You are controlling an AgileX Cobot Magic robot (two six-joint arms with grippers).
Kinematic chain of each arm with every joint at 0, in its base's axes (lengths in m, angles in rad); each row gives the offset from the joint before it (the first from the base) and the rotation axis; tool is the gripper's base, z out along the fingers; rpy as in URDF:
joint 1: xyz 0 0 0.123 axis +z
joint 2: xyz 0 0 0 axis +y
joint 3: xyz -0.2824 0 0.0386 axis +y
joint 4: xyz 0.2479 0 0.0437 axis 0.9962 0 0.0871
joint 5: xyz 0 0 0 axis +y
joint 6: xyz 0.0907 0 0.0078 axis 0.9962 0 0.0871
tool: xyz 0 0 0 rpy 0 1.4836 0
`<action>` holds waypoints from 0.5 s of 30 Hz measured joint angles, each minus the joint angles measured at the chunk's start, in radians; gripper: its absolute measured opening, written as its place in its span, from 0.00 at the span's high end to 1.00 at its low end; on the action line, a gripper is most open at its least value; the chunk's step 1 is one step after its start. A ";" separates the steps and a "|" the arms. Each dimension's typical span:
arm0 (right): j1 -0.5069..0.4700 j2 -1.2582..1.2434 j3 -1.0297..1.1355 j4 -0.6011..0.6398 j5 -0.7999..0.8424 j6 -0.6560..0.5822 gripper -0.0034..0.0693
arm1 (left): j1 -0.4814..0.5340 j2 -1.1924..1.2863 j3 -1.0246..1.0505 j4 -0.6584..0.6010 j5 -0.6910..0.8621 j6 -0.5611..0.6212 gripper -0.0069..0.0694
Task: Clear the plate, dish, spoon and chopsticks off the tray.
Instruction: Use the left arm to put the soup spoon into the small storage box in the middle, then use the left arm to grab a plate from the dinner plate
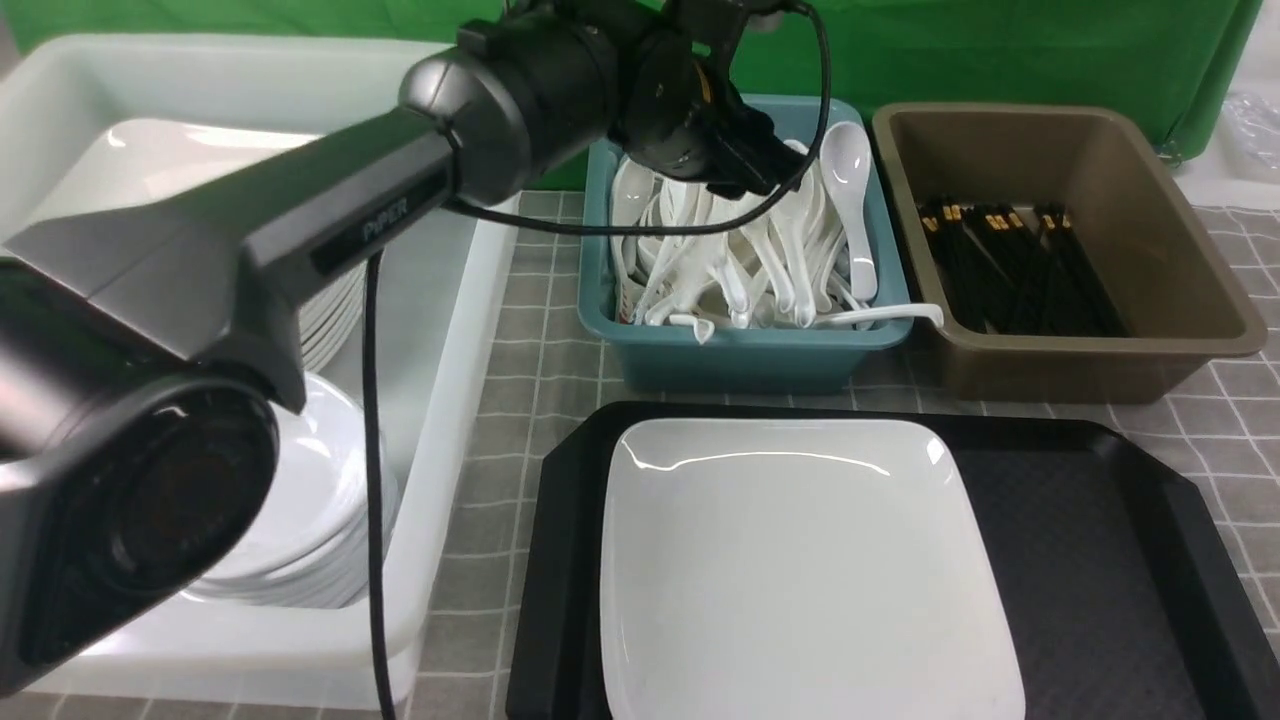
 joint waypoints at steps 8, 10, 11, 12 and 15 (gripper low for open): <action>0.000 0.000 0.000 0.001 0.000 -0.027 0.71 | -0.020 -0.157 0.000 -0.063 0.229 0.066 0.22; 0.000 0.000 0.000 0.001 0.000 -0.029 0.71 | -0.042 -0.213 0.004 -0.058 0.308 0.145 0.31; 0.000 0.000 0.000 0.001 0.000 -0.030 0.71 | -0.060 -0.243 0.015 -0.056 0.357 0.188 0.38; 0.000 0.000 0.000 0.001 0.000 -0.031 0.71 | -0.075 -0.266 0.027 -0.056 0.385 0.219 0.43; 0.000 0.000 0.000 0.000 -0.001 -0.041 0.70 | -0.182 -0.406 0.206 -0.080 0.483 0.400 0.79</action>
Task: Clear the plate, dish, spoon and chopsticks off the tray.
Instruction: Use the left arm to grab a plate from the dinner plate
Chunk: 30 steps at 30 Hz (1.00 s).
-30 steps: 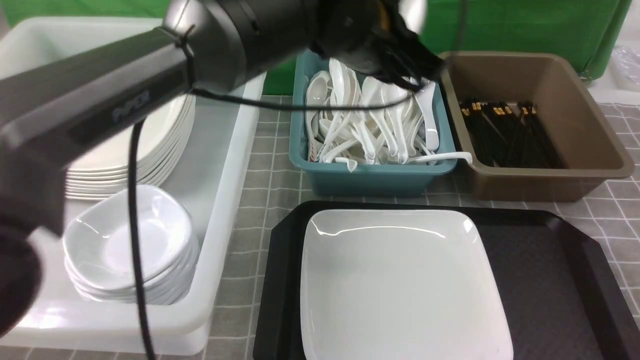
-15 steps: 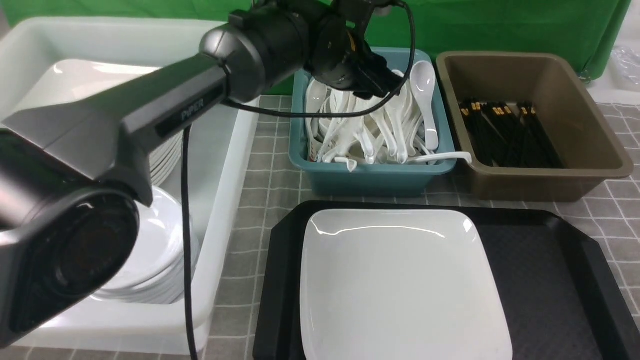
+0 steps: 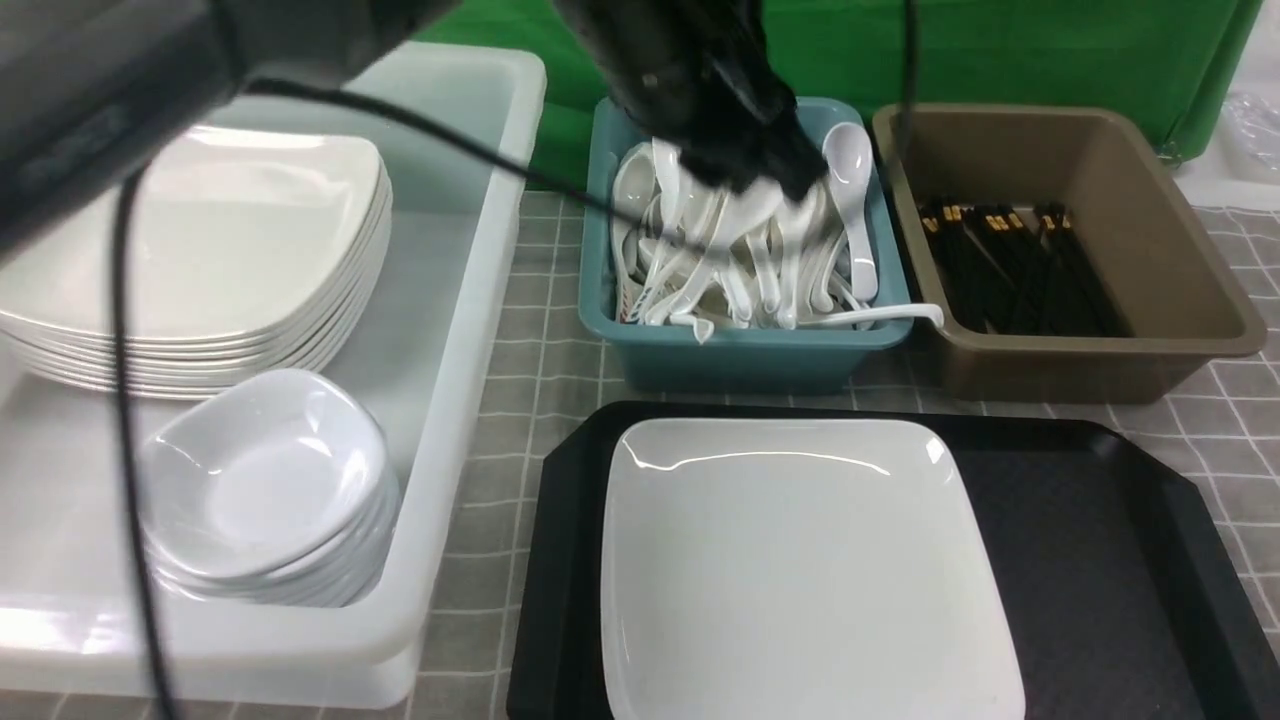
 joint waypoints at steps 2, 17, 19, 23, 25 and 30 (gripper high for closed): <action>0.000 0.000 0.000 0.000 -0.001 -0.004 0.70 | -0.070 -0.086 0.151 -0.013 0.003 0.123 0.87; 0.000 0.000 0.000 0.004 -0.115 0.018 0.68 | -0.213 -0.344 1.020 -0.023 -0.392 0.384 0.53; 0.000 0.000 0.000 0.004 -0.138 0.027 0.68 | -0.213 -0.335 1.044 -0.023 -0.459 0.409 0.41; 0.000 0.000 0.000 0.007 -0.153 0.053 0.68 | -0.213 -0.315 1.057 -0.008 -0.577 0.418 0.25; 0.000 0.000 0.000 0.011 -0.153 0.062 0.68 | -0.212 -0.308 1.059 -0.008 -0.606 0.418 0.23; 0.000 0.000 0.000 0.032 -0.157 0.068 0.68 | -0.212 -0.280 1.061 -0.008 -0.632 0.418 0.22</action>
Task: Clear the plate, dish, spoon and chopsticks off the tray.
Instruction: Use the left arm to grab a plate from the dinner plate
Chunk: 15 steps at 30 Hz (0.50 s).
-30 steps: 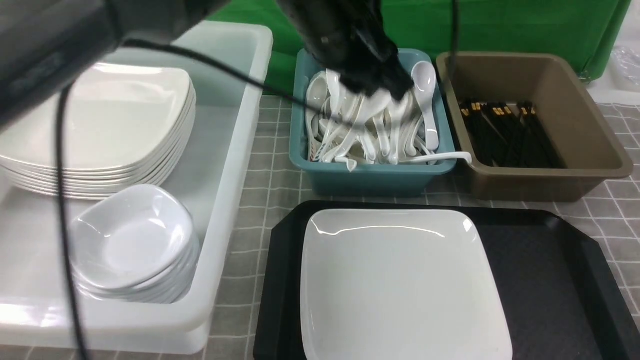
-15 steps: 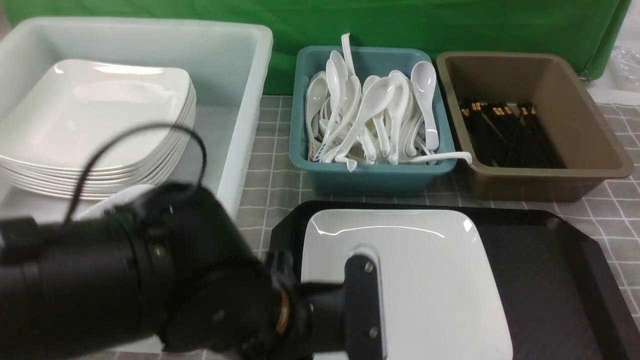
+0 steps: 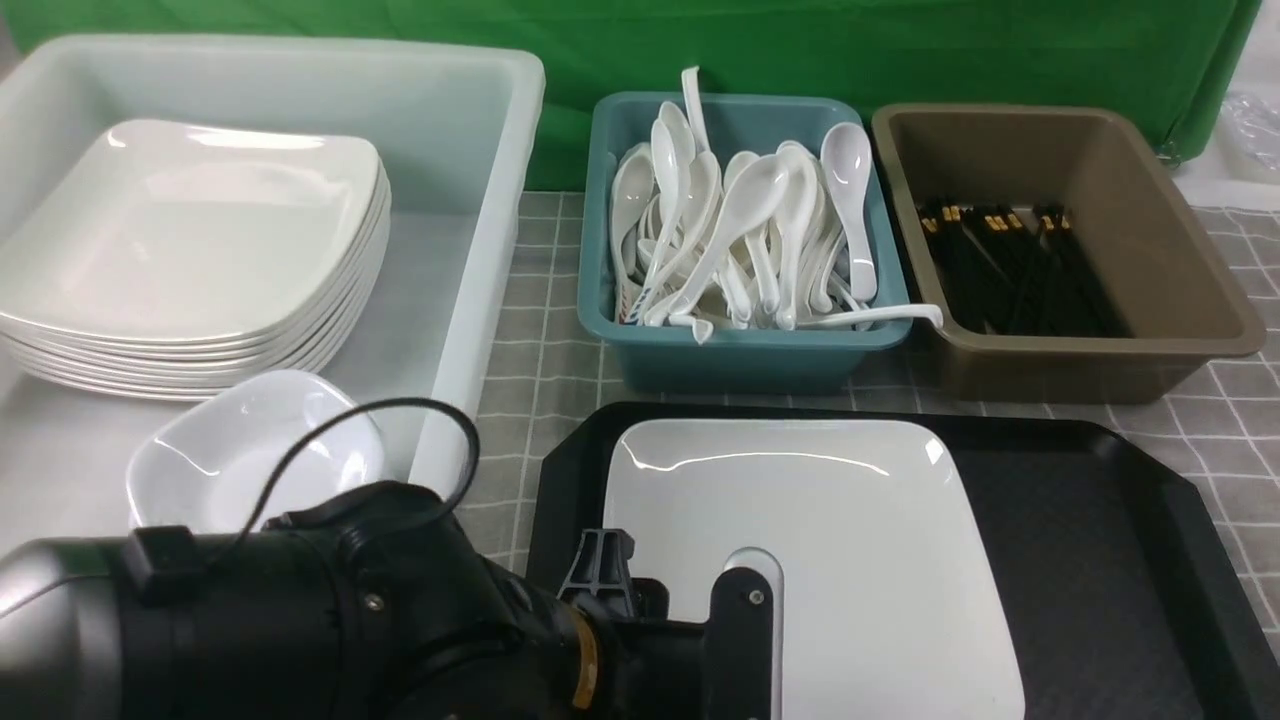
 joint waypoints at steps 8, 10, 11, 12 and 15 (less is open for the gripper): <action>0.000 0.000 0.000 0.009 -0.017 0.000 0.68 | 0.000 0.047 0.001 0.026 -0.049 0.030 0.23; 0.000 0.000 0.000 0.009 -0.017 0.000 0.68 | 0.000 0.067 0.001 0.053 -0.056 0.031 0.23; 0.000 0.000 0.000 0.009 -0.018 0.000 0.68 | 0.000 0.084 0.001 0.068 -0.058 0.031 0.23; 0.000 0.000 0.000 0.009 -0.018 0.000 0.68 | 0.000 0.096 0.001 0.081 -0.059 0.032 0.23; 0.000 0.000 0.000 0.009 -0.018 0.000 0.68 | 0.000 0.127 0.000 0.106 -0.073 0.033 0.23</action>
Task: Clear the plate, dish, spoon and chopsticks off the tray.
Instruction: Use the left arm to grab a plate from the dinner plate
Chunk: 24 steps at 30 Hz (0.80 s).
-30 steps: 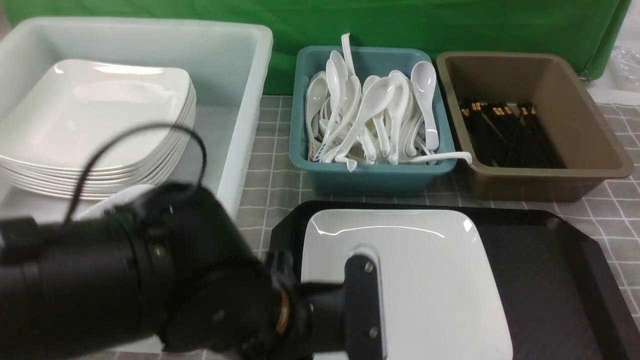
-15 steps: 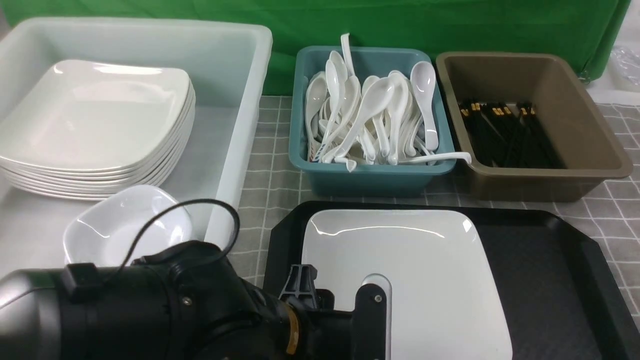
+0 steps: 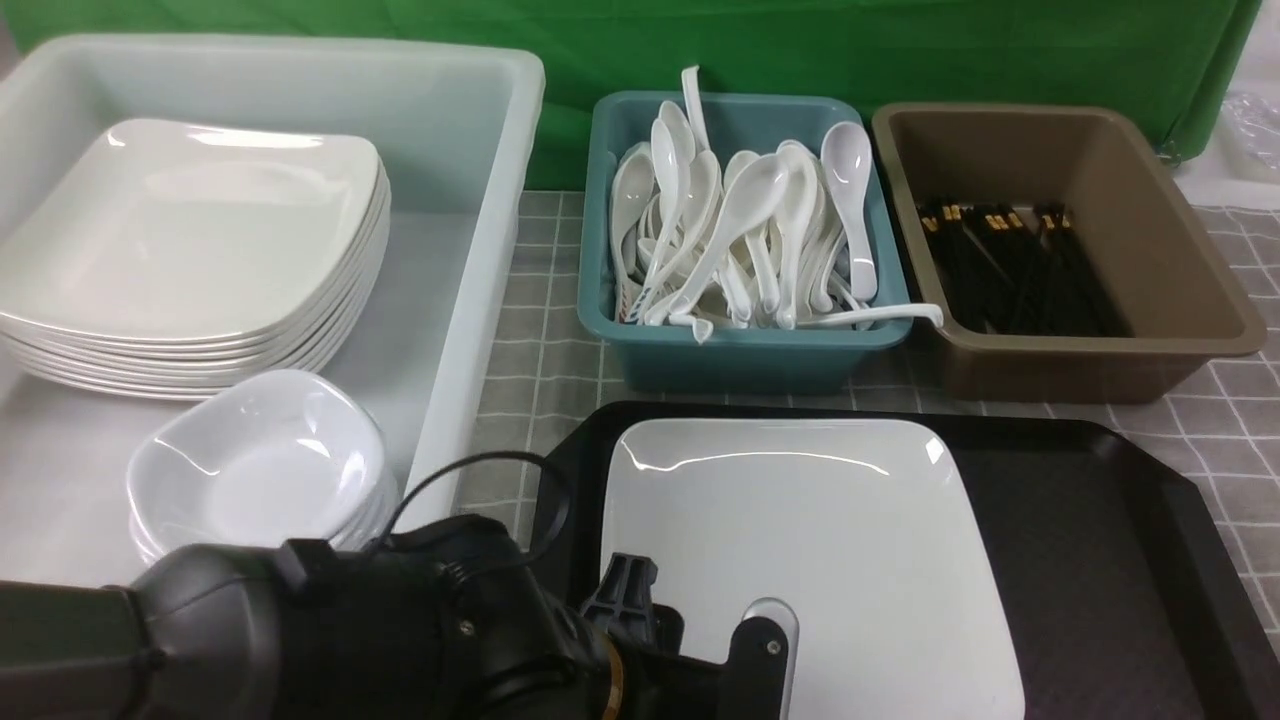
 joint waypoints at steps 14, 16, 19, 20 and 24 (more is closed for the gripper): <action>0.000 0.000 0.000 0.004 0.000 -0.021 0.68 | 0.000 0.047 -0.009 0.077 -0.119 -0.045 0.37; 0.000 0.000 0.000 0.004 0.000 -0.024 0.68 | 0.000 0.049 -0.010 0.078 -0.128 -0.045 0.40; 0.000 0.000 0.000 0.004 0.000 -0.026 0.68 | 0.000 0.052 -0.009 0.078 -0.140 -0.045 0.46; 0.000 0.000 0.000 0.004 0.000 -0.026 0.68 | 0.000 0.053 -0.009 0.078 -0.141 -0.045 0.47; 0.000 0.000 0.000 0.004 0.000 -0.026 0.68 | 0.000 0.055 -0.009 0.075 -0.141 -0.045 0.50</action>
